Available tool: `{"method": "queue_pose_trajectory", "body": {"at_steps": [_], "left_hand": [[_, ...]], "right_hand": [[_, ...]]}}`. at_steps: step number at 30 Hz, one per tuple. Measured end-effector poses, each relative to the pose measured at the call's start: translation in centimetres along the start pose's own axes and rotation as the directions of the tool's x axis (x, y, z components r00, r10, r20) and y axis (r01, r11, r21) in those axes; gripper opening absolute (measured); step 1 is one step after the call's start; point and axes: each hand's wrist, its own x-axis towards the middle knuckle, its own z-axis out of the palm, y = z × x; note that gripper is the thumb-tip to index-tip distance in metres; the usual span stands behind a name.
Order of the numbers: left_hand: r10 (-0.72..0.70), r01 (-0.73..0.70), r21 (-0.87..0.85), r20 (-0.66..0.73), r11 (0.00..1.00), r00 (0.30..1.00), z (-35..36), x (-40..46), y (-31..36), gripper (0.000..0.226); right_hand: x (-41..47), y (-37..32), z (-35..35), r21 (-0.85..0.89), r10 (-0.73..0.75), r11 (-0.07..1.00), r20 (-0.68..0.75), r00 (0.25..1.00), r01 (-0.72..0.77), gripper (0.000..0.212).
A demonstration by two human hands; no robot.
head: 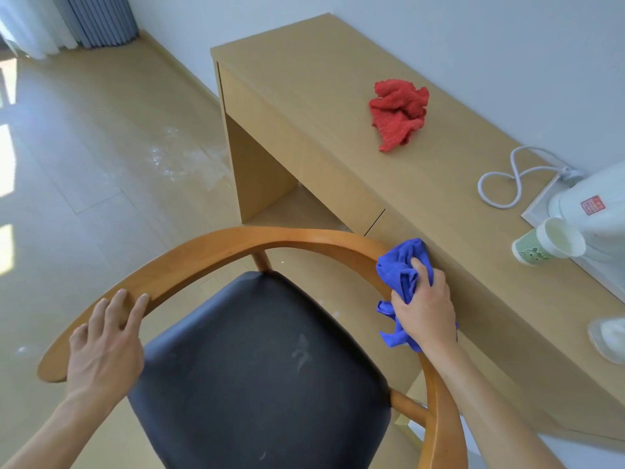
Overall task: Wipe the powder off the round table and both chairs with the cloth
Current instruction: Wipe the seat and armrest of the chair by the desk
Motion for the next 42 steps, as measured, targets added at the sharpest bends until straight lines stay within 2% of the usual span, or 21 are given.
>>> {"method": "queue_pose_trajectory", "body": {"at_steps": [4, 7, 9, 12, 13, 14, 15, 16, 18, 19, 20, 22, 24, 25, 28, 30, 32, 36, 39, 42], "left_hand": [[-0.023, 0.022, -0.033, -0.010, 0.999, 1.000, -0.4, 0.2, 0.1, 0.079], [-0.058, 0.059, -0.020, 0.027, 0.998, 0.998, -0.6, 0.2, 0.8, 0.073], [-0.128, 0.127, 0.031, 0.054, 0.991, 0.990, 1.5, 0.8, 0.0, 0.072], [-0.240, 0.247, -0.012, 0.201, 0.969, 0.950, 4.6, 1.6, -0.8, 0.074], [-0.268, 0.293, -0.046, 0.292, 0.955, 0.918, 4.6, 1.7, -0.7, 0.070], [-0.306, 0.347, -0.058, 0.355, 0.936, 0.883, 5.9, 2.3, -0.8, 0.067], [-0.308, 0.338, -0.072, 0.271, 0.938, 0.912, 10.2, 3.4, -2.1, 0.068], [-0.277, 0.303, -0.056, 0.273, 0.951, 0.921, 13.6, 4.2, -2.9, 0.069], [-0.209, 0.220, -0.020, 0.237, 0.975, 0.949, 17.6, 5.3, -4.8, 0.072], [-0.247, 0.274, -0.068, 0.264, 0.959, 0.932, 16.3, 5.1, -4.4, 0.072], [-0.277, 0.313, -0.095, 0.273, 0.945, 0.921, 12.5, 4.0, -2.7, 0.072], [-0.303, 0.315, -0.086, 0.136, 0.945, 0.943, 1.1, 0.2, 3.7, 0.076], [-0.268, 0.285, -0.133, 0.131, 0.949, 0.954, -3.4, -2.1, 6.7, 0.075], [-0.234, 0.261, -0.138, 0.183, 0.956, 0.955, -3.3, -2.4, 6.8, 0.073], [-0.191, 0.235, -0.162, 0.250, 0.958, 0.949, -2.4, -3.8, 7.4, 0.071], [-0.185, 0.235, -0.182, 0.255, 0.955, 0.949, -1.7, -5.3, 8.2, 0.069], [-0.183, 0.248, -0.218, 0.281, 0.944, 0.942, -0.9, -6.9, 9.1, 0.067], [-0.163, 0.263, -0.265, 0.346, 0.928, 0.924, 2.2, -9.3, 10.5, 0.066], [-0.123, 0.242, -0.293, 0.372, 0.925, 0.920, 5.2, -10.2, 11.0, 0.065], [-0.110, 0.248, -0.312, 0.401, 0.917, 0.909, 8.5, -10.5, 10.6, 0.064]], "right_hand": [[-3.1, 2.3, 0.4, 0.060, 0.115, 0.992, -0.030, 0.993, -0.113, 0.068], [-5.5, 4.2, 0.4, 0.178, 0.219, 0.959, 0.018, 0.976, -0.218, 0.064], [-6.7, 5.8, 0.1, 0.278, 0.288, 0.912, 0.089, 0.954, -0.301, 0.051], [-8.6, 7.6, -0.5, 0.367, 0.390, 0.816, 0.219, 0.894, -0.446, 0.011], [-9.2, 8.0, -0.4, 0.362, 0.412, 0.803, 0.239, 0.879, -0.474, 0.007], [-9.9, 8.2, -0.3, 0.356, 0.423, 0.795, 0.254, 0.870, -0.491, 0.010], [-10.6, 8.3, -0.1, 0.345, 0.427, 0.798, 0.256, 0.867, -0.495, 0.016], [-11.4, 8.3, 0.2, 0.319, 0.428, 0.811, 0.248, 0.869, -0.490, 0.022], [-13.4, 8.0, 1.1, 0.180, 0.400, 0.885, 0.181, 0.899, -0.430, 0.033], [-14.7, 7.8, 1.7, 0.080, 0.339, 0.933, 0.132, 0.932, -0.351, 0.043], [-16.2, 7.4, 2.2, -0.013, 0.250, 0.968, 0.105, 0.963, -0.250, 0.052], [-19.4, 6.3, 3.6, -0.118, 0.010, 0.993, 0.180, 0.984, 0.011, 0.065], [-22.1, 5.2, 5.4, -0.082, -0.204, 0.967, 0.307, 0.929, 0.240, 0.072], [-23.1, 4.8, 6.6, -0.030, -0.231, 0.965, 0.381, 0.895, 0.262, 0.075], [-23.6, 2.2, 7.7, 0.063, -0.165, 0.985, 0.576, 0.801, 0.158, 0.072], [-22.0, 1.0, 8.5, 0.075, -0.146, 0.989, 0.573, 0.807, 0.125, 0.055], [-19.4, 0.1, 10.1, 0.111, -0.166, 0.986, 0.540, 0.825, 0.126, 0.050], [-11.9, -2.6, 13.5, 0.074, -0.216, 0.976, 0.419, 0.882, 0.204, 0.058], [-8.3, -3.3, 17.4, -0.067, -0.231, 0.952, 0.485, 0.844, 0.300, 0.068], [-6.7, -2.7, 21.1, -0.115, -0.277, 0.915, 0.522, 0.807, 0.388, 0.079]]}}
